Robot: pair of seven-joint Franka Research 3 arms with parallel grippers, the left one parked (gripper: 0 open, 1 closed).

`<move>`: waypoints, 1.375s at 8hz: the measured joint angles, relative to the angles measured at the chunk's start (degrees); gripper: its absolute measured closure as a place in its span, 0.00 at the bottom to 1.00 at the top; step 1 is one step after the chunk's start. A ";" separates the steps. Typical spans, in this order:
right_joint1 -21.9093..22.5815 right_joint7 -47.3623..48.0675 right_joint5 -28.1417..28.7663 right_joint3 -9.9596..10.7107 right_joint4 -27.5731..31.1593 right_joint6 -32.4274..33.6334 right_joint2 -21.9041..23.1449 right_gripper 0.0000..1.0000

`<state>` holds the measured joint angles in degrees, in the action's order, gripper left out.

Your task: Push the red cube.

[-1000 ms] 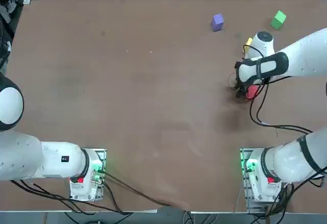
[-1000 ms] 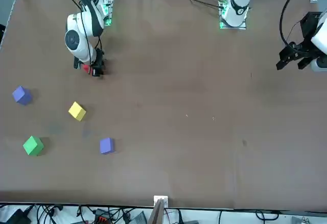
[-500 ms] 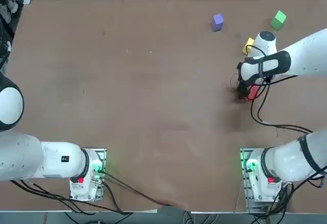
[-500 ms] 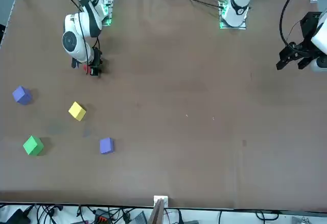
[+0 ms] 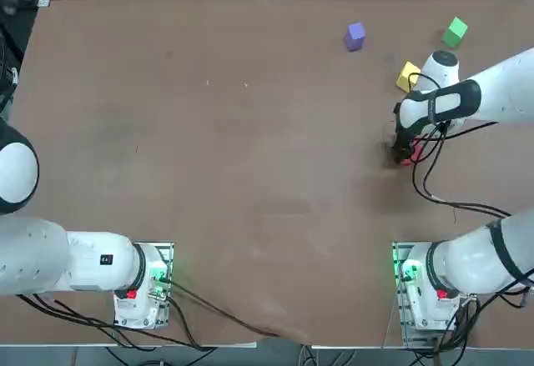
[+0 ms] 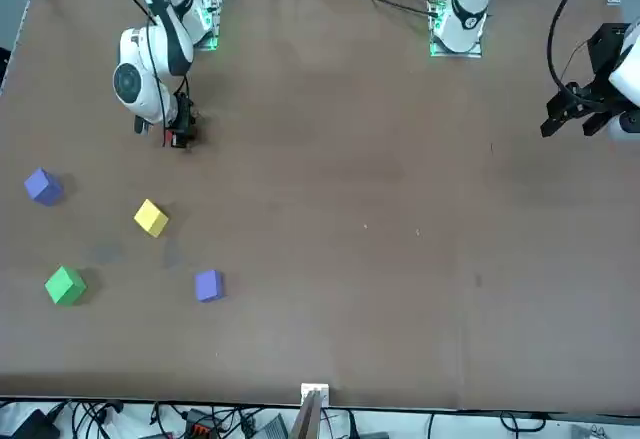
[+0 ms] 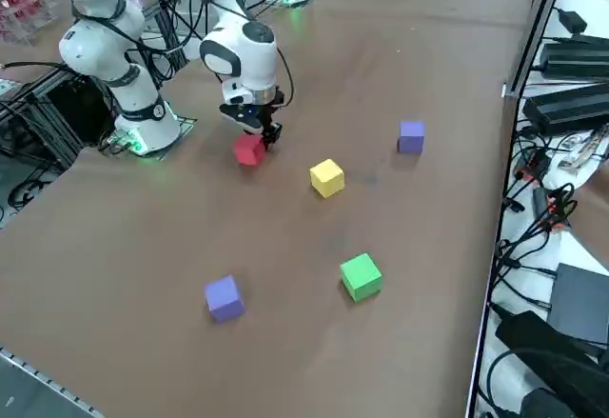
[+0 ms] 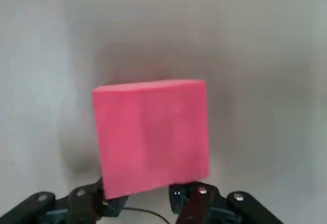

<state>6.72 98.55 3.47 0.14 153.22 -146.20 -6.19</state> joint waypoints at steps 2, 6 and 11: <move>-3.13 -2.94 0.00 0.09 0.06 0.16 0.00 0.55; -8.65 -8.66 -0.03 0.17 0.09 0.31 -0.01 0.56; -16.08 -18.37 -0.07 0.19 0.10 0.36 -0.01 0.56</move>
<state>-9.36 80.18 3.40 0.33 153.32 -145.84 -6.20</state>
